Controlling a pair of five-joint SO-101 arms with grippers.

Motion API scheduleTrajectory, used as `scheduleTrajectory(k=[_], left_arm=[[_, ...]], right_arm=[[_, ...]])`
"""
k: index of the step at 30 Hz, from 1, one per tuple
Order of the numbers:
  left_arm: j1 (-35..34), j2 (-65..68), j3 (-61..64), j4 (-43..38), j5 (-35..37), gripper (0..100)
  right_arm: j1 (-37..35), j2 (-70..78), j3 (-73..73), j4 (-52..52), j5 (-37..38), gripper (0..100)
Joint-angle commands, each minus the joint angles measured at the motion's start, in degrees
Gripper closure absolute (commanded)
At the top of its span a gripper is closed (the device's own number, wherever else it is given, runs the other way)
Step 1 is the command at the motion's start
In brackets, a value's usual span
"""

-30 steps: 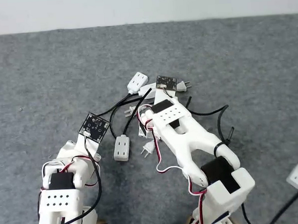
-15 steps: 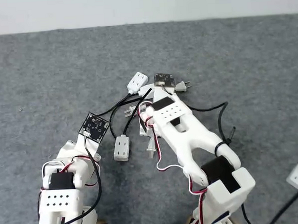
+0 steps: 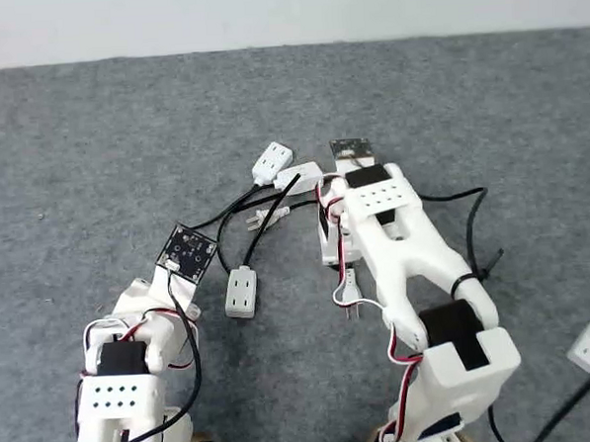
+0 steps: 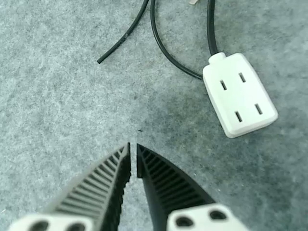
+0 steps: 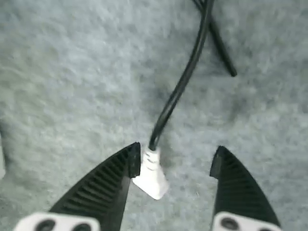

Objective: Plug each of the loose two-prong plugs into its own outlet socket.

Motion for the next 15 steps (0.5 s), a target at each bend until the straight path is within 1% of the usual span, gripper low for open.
scheduleTrajectory(k=[1, 4, 6, 7, 9, 12, 15], left_arm=[[-0.3, -0.7, -0.5, -1.0, -0.8, 98], [-0.3, -0.7, -0.5, -1.0, -0.8, 98], [-0.3, -0.7, -0.5, -1.0, -0.8, 98], [-0.3, -0.7, -0.5, -1.0, -0.8, 98], [-0.3, -0.7, -0.5, -1.0, -0.8, 98], [-0.3, -0.7, -0.5, -1.0, -0.8, 98], [-0.3, -0.7, -0.5, -1.1, -0.8, 98]], right_arm=[[2.1, -1.0, -4.3, 2.2, 1.4, 79.2], [3.3, -1.4, -4.8, 2.2, 1.1, 88.2], [2.8, -1.4, -4.8, 2.3, 1.0, 97.0], [2.2, -1.4, -4.7, 2.9, 0.9, 99.8], [0.6, -1.4, -4.8, 4.5, 0.7, 98.0], [-1.2, -1.4, -4.5, 5.1, 0.7, 98.8], [-1.3, -1.3, -3.5, 4.7, -0.4, 99.1]])
